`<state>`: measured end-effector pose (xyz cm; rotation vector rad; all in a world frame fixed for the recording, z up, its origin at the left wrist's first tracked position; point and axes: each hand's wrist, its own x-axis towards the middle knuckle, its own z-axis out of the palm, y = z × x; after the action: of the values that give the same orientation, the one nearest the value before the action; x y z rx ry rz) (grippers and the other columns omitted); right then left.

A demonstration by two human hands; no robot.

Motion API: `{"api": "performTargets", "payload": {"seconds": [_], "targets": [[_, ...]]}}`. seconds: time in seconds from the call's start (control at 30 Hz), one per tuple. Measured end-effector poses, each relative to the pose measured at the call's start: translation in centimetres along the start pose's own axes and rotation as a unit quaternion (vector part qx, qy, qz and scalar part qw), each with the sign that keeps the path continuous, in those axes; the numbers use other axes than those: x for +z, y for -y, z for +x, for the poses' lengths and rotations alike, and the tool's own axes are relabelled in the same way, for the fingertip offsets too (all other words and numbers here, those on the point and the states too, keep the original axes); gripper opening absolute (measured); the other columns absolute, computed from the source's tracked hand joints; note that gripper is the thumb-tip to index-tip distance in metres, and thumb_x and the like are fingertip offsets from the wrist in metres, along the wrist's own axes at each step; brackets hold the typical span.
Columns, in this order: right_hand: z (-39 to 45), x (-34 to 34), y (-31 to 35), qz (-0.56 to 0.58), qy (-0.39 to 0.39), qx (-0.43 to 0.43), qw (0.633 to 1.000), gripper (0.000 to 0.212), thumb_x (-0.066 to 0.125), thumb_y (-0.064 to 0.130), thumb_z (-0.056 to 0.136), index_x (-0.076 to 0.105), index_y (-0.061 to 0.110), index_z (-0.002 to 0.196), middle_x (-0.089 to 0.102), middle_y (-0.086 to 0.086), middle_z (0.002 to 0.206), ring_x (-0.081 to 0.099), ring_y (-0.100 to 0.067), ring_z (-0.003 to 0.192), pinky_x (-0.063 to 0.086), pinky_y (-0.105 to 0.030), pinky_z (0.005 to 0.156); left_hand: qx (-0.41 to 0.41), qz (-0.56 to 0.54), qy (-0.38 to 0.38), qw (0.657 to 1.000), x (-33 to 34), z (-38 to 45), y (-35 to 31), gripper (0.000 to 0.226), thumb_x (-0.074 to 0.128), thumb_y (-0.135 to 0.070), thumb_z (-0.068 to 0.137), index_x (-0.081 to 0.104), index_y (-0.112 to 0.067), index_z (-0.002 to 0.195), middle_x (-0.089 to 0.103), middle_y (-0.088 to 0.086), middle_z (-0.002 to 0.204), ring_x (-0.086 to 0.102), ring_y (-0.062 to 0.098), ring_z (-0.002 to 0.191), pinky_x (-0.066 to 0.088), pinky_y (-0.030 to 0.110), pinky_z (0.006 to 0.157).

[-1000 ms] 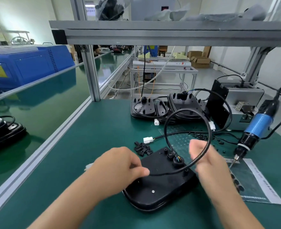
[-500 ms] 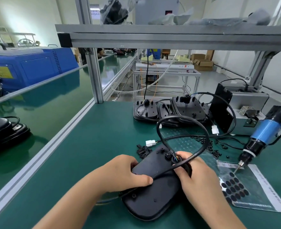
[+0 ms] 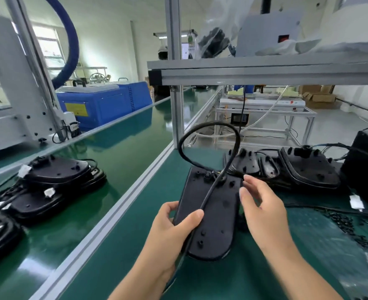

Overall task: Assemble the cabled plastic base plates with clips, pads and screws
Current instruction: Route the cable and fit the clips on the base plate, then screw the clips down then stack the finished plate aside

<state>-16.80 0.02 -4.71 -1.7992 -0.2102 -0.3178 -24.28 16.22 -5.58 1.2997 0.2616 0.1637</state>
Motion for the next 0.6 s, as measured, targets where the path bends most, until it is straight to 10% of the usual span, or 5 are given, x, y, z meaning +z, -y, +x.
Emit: {"api": "performTargets", "payload": {"seconds": [0.17, 0.4, 0.6], "targets": [[-0.4, 2.3, 0.1, 0.049, 0.03, 0.006, 0.998, 0.03, 0.054, 0.01, 0.094, 0.061, 0.036, 0.106, 0.064, 0.027, 0.098, 0.057, 0.018, 0.092, 0.043, 0.0, 0.076, 0.009, -0.034, -0.007, 0.999, -1.8, 0.1, 0.7, 0.059, 0.085, -0.028, 0.068, 0.051, -0.018, 0.115, 0.073, 0.014, 0.1, 0.071, 0.034, 0.089, 0.058, 0.04, 0.071], [-0.5, 1.9, -0.9, 0.062, 0.028, 0.013, 0.998, 0.03, 0.052, 0.012, 0.095, 0.065, 0.035, 0.11, 0.069, 0.02, 0.103, 0.063, 0.003, 0.098, 0.05, -0.026, 0.089, 0.005, -0.064, 0.01, 0.998, -2.3, 0.1, 0.4, 0.065, 0.082, -0.028, 0.061, 0.052, -0.013, 0.117, 0.072, 0.018, 0.1, 0.071, 0.035, 0.086, 0.058, 0.036, 0.065], [-0.4, 2.8, -1.5, 0.116, 0.03, 0.049, 0.992, 0.027, 0.05, 0.008, 0.096, 0.066, 0.029, 0.097, 0.072, 0.005, 0.094, 0.068, 0.0, 0.081, 0.054, -0.019, 0.062, 0.018, -0.087, -0.114, 0.99, -5.3, 2.9, -4.6, 0.046, 0.072, -0.019, 0.08, 0.055, 0.001, 0.117, 0.073, 0.018, 0.099, 0.071, 0.023, 0.069, 0.056, 0.028, 0.054]]}}
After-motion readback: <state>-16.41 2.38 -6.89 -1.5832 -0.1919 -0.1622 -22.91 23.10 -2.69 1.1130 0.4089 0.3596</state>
